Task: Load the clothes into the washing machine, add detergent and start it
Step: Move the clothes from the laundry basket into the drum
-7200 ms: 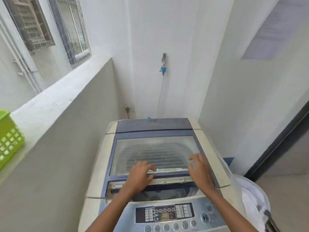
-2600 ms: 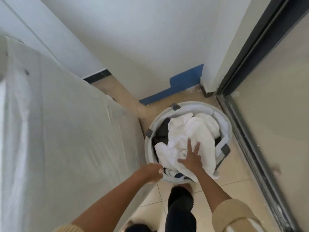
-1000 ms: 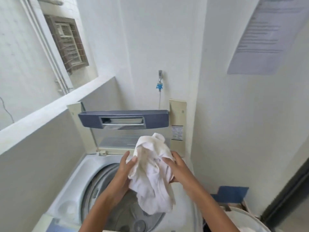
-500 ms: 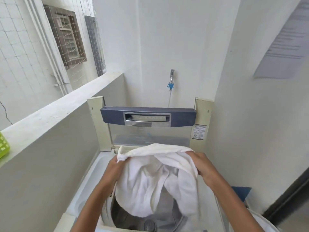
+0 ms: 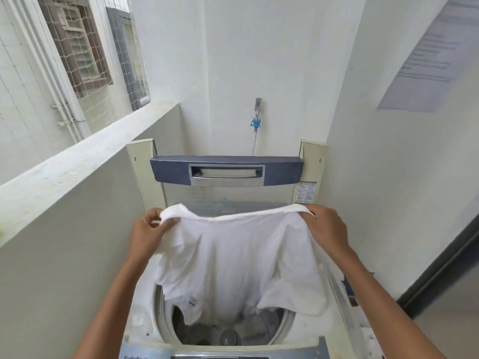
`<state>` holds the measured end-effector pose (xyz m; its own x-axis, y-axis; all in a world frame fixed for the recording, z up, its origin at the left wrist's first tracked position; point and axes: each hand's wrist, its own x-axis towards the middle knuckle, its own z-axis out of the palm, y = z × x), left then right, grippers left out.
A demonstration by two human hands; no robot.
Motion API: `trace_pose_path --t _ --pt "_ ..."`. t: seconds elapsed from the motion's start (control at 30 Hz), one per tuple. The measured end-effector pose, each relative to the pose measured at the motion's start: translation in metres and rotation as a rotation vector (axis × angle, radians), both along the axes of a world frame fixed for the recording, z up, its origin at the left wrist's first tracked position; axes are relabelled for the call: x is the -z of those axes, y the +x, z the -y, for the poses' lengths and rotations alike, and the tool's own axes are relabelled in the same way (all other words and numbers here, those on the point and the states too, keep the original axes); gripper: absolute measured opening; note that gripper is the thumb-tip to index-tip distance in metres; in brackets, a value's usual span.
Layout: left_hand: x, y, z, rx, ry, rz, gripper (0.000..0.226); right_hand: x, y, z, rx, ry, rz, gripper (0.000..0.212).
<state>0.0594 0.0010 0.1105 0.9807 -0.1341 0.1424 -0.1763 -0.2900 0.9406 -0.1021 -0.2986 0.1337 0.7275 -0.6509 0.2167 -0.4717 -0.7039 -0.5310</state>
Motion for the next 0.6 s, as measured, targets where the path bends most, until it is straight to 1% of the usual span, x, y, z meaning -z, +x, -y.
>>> trace_pose_path --t 0.03,0.07,0.1,0.13,0.17,0.2,0.23,0.27,0.3,0.37,0.4,0.43,0.5,0.53,0.6 --pt "-0.002 0.000 0.001 -0.065 0.045 0.072 0.015 0.000 0.001 -0.003 0.019 -0.044 -0.064 0.032" --pt "-0.004 -0.001 0.002 -0.127 0.081 0.136 0.015 -0.002 0.002 -0.009 0.004 -0.034 -0.078 0.032" --pt "-0.005 -0.003 0.005 -0.181 0.088 0.187 0.014 -0.003 0.005 -0.013 -0.052 0.068 -0.025 0.030" --pt "-0.006 -0.007 0.008 -0.227 0.069 0.223 0.013 -0.002 0.009 -0.019 -0.122 0.259 0.095 0.027" --pt "-0.006 -0.010 0.011 -0.265 0.033 0.253 0.014 -0.002 0.012 -0.027 -0.192 0.511 0.210 0.026" --pt "-0.005 -0.014 0.016 -0.293 -0.014 0.273 0.016 -0.002 0.014 -0.034 -0.254 0.767 0.281 0.027" --pt "-0.003 -0.017 0.021 -0.309 -0.067 0.283 0.017 0.001 0.016 -0.039 -0.307 0.954 0.316 0.029" --pt "-0.001 -0.020 0.024 -0.317 -0.110 0.285 0.018 0.007 0.017 -0.040 -0.338 1.042 0.316 0.031" --pt "0.003 -0.022 0.027 -0.312 -0.128 0.276 0.019 0.012 0.018 -0.041 -0.350 1.051 0.288 0.031" --pt "0.018 -0.020 0.031 -0.231 -0.081 0.228 0.024 0.030 0.019 -0.036 -0.295 0.972 0.173 0.029" --pt "0.029 -0.017 0.032 -0.151 -0.027 0.191 0.030 0.041 0.018 -0.033 -0.245 0.926 0.086 0.031" --pt "0.041 -0.015 0.032 -0.059 0.041 0.142 0.039 0.053 0.016 -0.029 -0.187 0.888 -0.017 0.038" --pt "0.063 -0.012 0.032 0.091 0.207 0.016 0.053 0.075 0.006 -0.023 -0.081 0.855 -0.198 0.048" --pt "0.072 -0.012 0.031 0.131 0.285 -0.042 0.053 0.083 0.001 -0.021 -0.047 0.868 -0.237 0.047" --pt "0.082 -0.014 0.034 0.181 0.384 -0.141 0.041 0.092 -0.007 -0.014 -0.031 0.923 -0.245 0.040"
